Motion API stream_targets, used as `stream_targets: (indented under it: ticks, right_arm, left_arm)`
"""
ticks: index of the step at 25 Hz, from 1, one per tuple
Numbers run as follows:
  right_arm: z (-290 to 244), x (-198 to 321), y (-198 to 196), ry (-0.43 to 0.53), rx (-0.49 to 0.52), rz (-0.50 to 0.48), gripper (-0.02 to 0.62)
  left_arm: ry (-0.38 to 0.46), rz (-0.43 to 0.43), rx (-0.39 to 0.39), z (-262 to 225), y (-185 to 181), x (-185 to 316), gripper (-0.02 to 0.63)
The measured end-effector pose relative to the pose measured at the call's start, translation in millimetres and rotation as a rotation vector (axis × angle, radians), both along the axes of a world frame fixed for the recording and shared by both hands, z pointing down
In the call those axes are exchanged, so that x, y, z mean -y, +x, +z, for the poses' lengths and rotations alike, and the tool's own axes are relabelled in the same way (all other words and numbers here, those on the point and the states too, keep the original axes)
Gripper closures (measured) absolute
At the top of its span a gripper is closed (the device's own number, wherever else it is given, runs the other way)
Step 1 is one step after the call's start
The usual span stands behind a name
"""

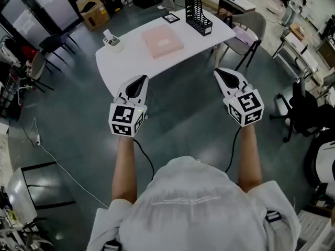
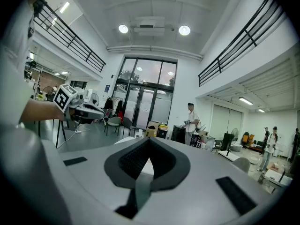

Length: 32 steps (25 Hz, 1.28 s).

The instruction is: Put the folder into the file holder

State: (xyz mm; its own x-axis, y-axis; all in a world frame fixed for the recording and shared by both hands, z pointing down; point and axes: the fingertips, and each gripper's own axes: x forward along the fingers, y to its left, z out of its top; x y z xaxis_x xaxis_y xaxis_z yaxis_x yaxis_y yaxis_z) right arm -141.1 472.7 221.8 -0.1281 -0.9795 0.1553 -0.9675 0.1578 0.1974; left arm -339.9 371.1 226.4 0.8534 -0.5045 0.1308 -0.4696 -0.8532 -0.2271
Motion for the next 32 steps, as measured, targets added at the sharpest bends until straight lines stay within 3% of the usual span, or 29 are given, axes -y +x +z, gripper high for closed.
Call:
stream_targets:
  ticks: [10,13,20,21,22,24,32]
  right_arm:
    - [-6,-8,-10,0.029,0.088,-0.036,0.571]
    - [-4,-8,-14,0.008,0.073,-0.041,0.571]
    - [-4,-8,-12,0.037,0.108,-0.022,0.566]
    - [-3,-7,-11,0.030,0.112,-0.021,0.541]
    - [-1,-7,-11,0.021,0.111,-0.022,0.477]
    - [4,-5,-11,0.004,0.101,-0.027,0.420]
    - [14,-4,-6,-0.018,0.110,-0.030,0.396]
  left_arm:
    - [-0.011,0.010,0.015,5,-4,-5,0.591]
    - [-0.017,0.010,0.013,6,-6,-5,0.591]
    - [-0.068,-0.053,0.037,21,-16,4,0.586]
    - [-0.075,-0.058,0.045,24,-17,5,0.570]
    - [-0.082,-0.059,0.049,26,-18,6,0.517]
    - [-0.096,-0.049,0.051,29,-18,5,0.409]
    - [-0.120,-0.070,0.052,37,-18,3,0.397]
